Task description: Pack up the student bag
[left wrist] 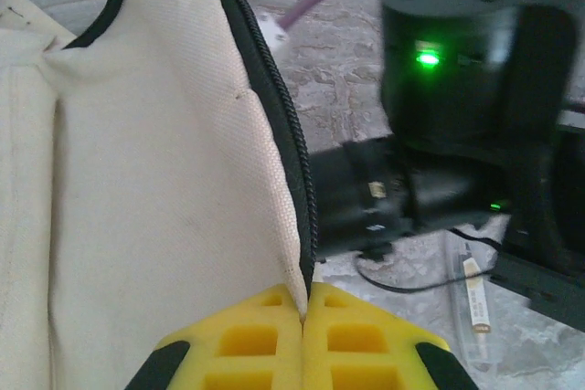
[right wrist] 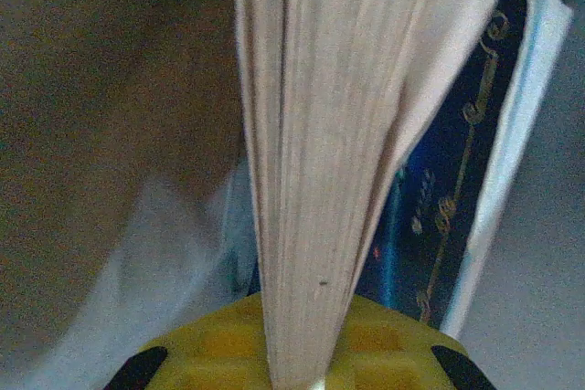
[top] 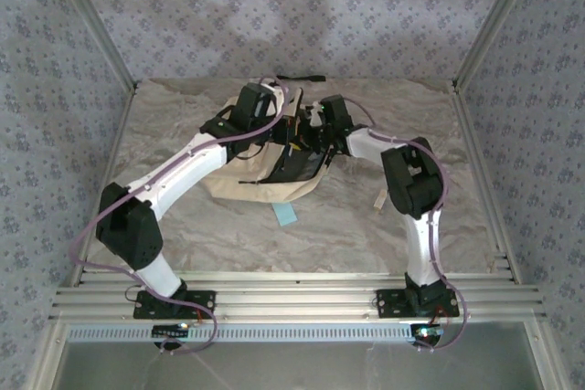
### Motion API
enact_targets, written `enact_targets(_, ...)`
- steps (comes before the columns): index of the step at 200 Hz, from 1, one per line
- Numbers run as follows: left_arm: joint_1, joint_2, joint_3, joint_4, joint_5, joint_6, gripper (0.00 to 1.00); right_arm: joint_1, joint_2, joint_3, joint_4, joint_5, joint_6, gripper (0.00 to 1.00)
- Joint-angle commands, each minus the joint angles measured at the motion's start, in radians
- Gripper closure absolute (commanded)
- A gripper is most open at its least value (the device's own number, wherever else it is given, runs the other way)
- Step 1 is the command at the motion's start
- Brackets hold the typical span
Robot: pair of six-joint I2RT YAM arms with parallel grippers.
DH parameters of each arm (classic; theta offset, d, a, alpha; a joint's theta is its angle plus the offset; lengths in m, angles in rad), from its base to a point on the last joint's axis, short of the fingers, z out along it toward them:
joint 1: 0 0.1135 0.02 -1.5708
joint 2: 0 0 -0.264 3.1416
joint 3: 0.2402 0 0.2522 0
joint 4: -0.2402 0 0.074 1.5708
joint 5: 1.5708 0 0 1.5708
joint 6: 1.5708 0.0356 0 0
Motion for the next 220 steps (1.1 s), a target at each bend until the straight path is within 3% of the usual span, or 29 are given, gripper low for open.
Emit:
enact_targets(1, -0.003, -0.065, 0.000, 0.072, 0.048, -0.027, 1.00, 0.025, 0.088, 0.098, -0.028, -0.036, 0.019, 1.00)
enact_targets(41, -0.002, -0.066, -0.012, 0.076, 0.038, -0.035, 1.00, 0.063, 0.170, 0.174, -0.010, -0.040, 0.050, 0.98)
enact_targets(77, 0.000, -0.067, -0.024, 0.065, -0.013, -0.032, 1.00, 0.034, 0.117, 0.114, -0.015, -0.025, 0.039, 0.64)
enact_targets(108, 0.008, -0.065, -0.039, 0.068, -0.043, -0.036, 1.00, -0.026, -0.032, -0.011, -0.057, 0.006, -0.021, 0.47)
enact_targets(160, 0.013, -0.040, -0.032, 0.062, -0.025, -0.052, 0.96, -0.150, -0.314, -0.222, -0.195, 0.054, -0.133, 0.43)
enact_targets(172, 0.013, -0.035, -0.032, 0.060, -0.021, -0.058, 0.84, -0.172, -0.366, -0.243, -0.248, 0.078, -0.169, 0.42)
enact_targets(190, 0.013, -0.035, -0.030, 0.040, -0.026, -0.073, 0.33, -0.197, -0.425, -0.247, -0.342, 0.120, -0.215, 0.42)
enact_targets(206, 0.014, -0.053, -0.032, 0.005, -0.058, -0.081, 0.22, -0.202, -0.480, -0.249, -0.413, 0.186, -0.262, 0.41)
enact_targets(220, 0.017, -0.084, -0.058, -0.012, -0.095, -0.083, 0.19, -0.192, -0.531, -0.261, -0.454, 0.256, -0.272, 0.41)
